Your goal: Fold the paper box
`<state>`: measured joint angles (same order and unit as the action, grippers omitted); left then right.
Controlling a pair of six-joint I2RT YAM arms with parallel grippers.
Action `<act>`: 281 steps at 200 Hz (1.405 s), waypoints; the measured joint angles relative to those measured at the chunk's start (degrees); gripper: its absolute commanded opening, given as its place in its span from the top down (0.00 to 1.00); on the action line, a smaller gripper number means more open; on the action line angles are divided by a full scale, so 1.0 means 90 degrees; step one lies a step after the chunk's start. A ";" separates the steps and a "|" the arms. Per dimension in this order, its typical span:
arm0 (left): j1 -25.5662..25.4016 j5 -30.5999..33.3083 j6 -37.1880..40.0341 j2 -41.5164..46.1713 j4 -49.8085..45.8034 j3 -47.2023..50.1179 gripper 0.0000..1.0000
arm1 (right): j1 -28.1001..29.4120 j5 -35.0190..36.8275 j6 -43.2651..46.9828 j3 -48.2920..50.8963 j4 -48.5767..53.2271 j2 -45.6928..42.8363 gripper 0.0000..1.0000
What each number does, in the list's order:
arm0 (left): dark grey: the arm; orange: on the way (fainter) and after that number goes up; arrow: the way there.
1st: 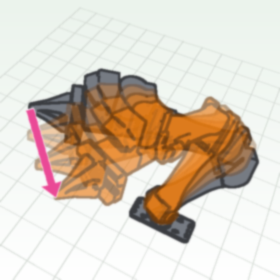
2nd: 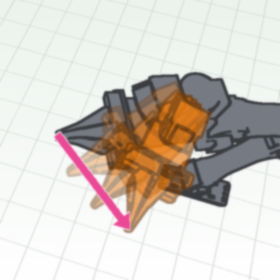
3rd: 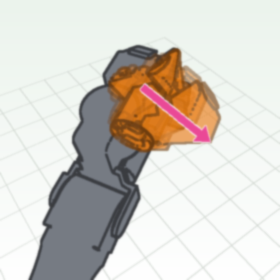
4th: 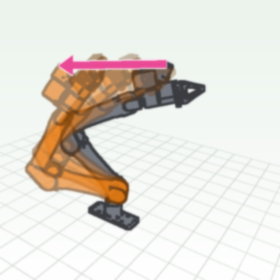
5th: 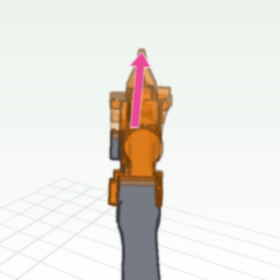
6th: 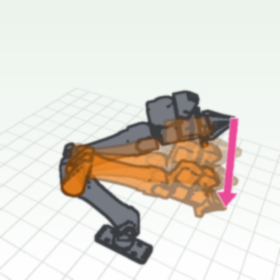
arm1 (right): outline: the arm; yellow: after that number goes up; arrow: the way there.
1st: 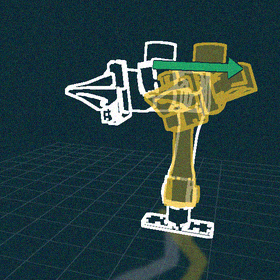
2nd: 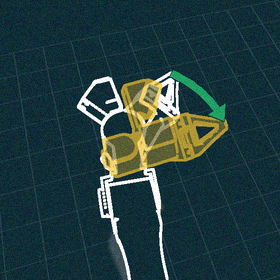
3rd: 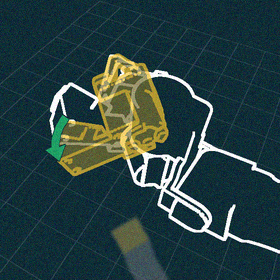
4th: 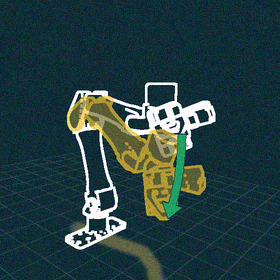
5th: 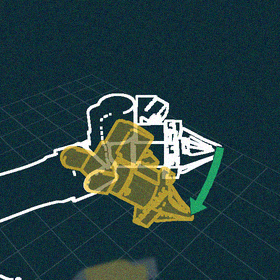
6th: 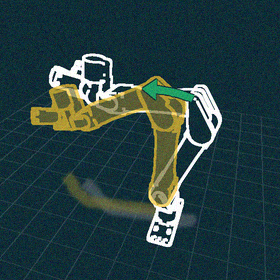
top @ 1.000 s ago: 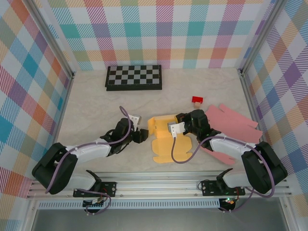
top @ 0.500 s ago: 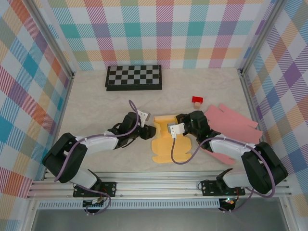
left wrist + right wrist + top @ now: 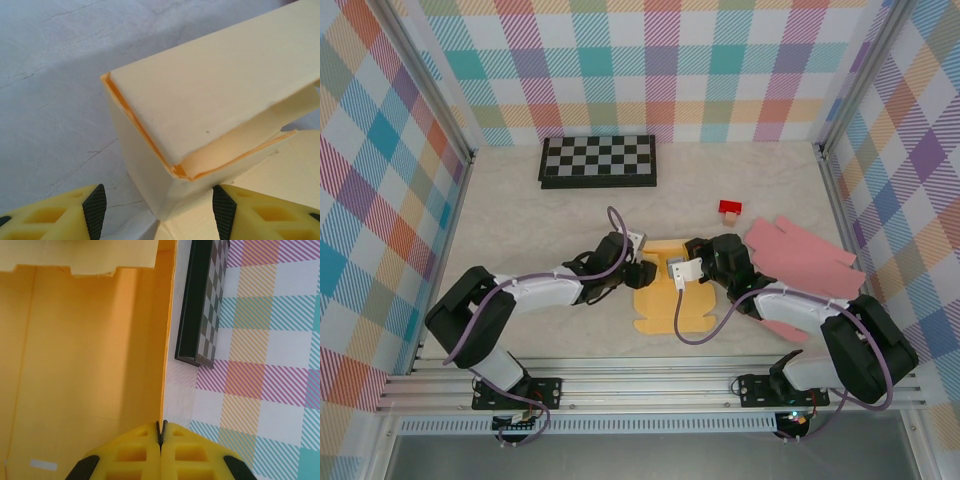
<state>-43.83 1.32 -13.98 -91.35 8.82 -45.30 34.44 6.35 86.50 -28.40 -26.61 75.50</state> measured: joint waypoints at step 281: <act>-0.0731 0.2897 0.0510 -0.1226 0.0556 -0.0583 0.90 | 0.0216 0.0129 -0.2601 -0.0719 0.2708 -0.1379 0.70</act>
<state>-50.41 27.40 -9.39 -102.39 13.82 -50.54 36.38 7.51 63.09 -34.87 -2.24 63.09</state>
